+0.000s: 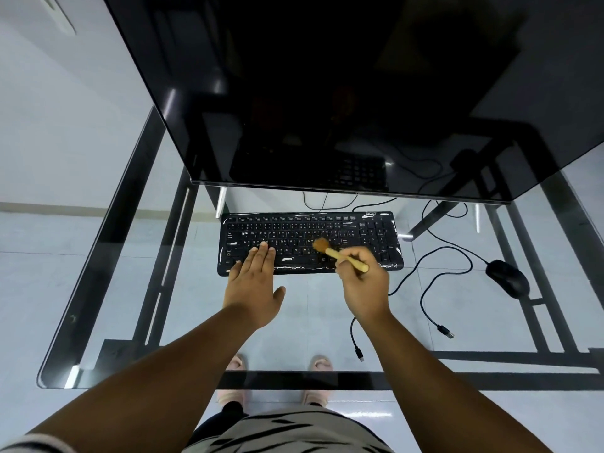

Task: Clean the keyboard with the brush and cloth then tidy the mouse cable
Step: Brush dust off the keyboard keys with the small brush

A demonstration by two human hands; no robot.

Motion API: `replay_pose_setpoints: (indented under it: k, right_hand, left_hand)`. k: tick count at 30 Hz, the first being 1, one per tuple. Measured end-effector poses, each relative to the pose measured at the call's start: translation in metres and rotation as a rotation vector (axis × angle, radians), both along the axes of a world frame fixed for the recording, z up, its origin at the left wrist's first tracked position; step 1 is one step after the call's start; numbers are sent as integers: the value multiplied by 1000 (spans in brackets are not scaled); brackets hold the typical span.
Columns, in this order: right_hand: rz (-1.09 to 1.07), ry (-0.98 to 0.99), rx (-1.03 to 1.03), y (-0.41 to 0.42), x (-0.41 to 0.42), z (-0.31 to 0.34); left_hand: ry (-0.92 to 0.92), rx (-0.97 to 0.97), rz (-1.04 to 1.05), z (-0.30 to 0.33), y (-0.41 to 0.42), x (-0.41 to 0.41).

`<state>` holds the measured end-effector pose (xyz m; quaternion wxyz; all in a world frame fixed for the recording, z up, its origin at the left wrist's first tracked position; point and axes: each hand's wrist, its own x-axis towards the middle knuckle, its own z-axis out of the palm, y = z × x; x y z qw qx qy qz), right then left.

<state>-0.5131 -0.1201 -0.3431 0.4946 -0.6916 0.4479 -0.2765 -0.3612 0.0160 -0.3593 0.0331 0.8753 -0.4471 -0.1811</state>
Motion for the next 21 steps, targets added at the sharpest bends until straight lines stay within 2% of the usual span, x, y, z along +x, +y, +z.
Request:
replay_pose_setpoints:
  k: [2, 6, 9, 13, 15, 18, 21]
  right_hand:
    - [95, 6, 27, -1, -3, -1]
    - [9, 10, 10, -10, -12, -2]
    - [81, 36, 11, -18, -16, -2]
    - [-84, -23, -51, -33, -12, 6]
    - [30, -45, -34, -35, -6, 8]
    - [152, 31, -9, -36, 0, 4]
    - [11, 28, -57, -38, 3, 1]
  left_hand:
    - [-7, -1, -3, -1, -2, -2]
    - [-10, -9, -9, -2, -8, -5]
    - [-6, -17, -11, -3, -14, -7]
    - [2, -32, -3, -4, -22, -10]
    - [7, -30, -4, -5, -26, -12]
    - [13, -21, -14, -5, -29, -15]
    - [14, -16, -14, -5, -31, -17]
